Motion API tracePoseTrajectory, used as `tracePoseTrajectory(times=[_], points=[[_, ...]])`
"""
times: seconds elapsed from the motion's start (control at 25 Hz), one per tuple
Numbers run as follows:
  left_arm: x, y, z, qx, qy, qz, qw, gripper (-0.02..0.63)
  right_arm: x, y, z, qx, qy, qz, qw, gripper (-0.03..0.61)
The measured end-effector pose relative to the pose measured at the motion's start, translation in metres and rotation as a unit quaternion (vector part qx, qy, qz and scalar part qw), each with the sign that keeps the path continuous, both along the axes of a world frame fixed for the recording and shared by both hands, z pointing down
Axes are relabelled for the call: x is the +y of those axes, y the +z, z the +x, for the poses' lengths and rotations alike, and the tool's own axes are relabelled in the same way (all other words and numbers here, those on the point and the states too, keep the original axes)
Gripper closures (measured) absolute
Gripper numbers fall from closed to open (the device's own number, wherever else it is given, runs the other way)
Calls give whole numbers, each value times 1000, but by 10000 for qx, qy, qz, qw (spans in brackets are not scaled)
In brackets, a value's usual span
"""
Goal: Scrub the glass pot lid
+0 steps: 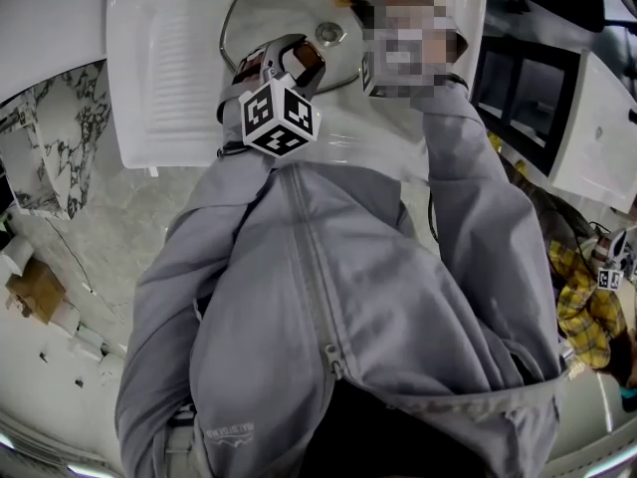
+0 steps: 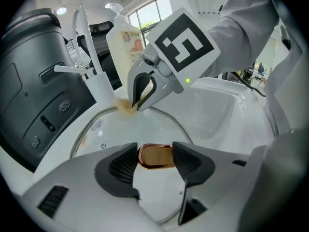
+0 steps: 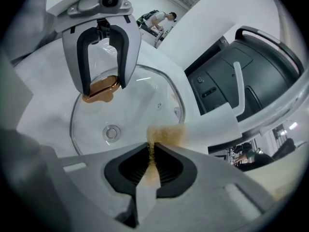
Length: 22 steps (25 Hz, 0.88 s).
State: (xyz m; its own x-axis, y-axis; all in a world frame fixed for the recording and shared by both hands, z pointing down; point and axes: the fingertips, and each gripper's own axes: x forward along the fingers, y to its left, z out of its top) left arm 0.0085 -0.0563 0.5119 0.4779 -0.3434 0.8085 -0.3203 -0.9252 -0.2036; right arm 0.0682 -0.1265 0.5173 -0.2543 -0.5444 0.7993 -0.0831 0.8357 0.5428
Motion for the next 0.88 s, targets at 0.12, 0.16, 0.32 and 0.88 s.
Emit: tracePoseTrajectory(times=[0.12,0.16,0.32,0.88], points=[[0,0,-1,13,1,-1,10000,388,9,7,7,-15,217,-94,9997,549],[0,0,-1,18,3,1,10000,388,14,10,10,-15,295,-125,9995,549],[1,0,-2,16,32,54,10000,388,37,26,17,21,516,-374,9980,549],[1,-2,-5,158,35,44,9999,408,83,65,6,-90,1103,-1282,9856,549]])
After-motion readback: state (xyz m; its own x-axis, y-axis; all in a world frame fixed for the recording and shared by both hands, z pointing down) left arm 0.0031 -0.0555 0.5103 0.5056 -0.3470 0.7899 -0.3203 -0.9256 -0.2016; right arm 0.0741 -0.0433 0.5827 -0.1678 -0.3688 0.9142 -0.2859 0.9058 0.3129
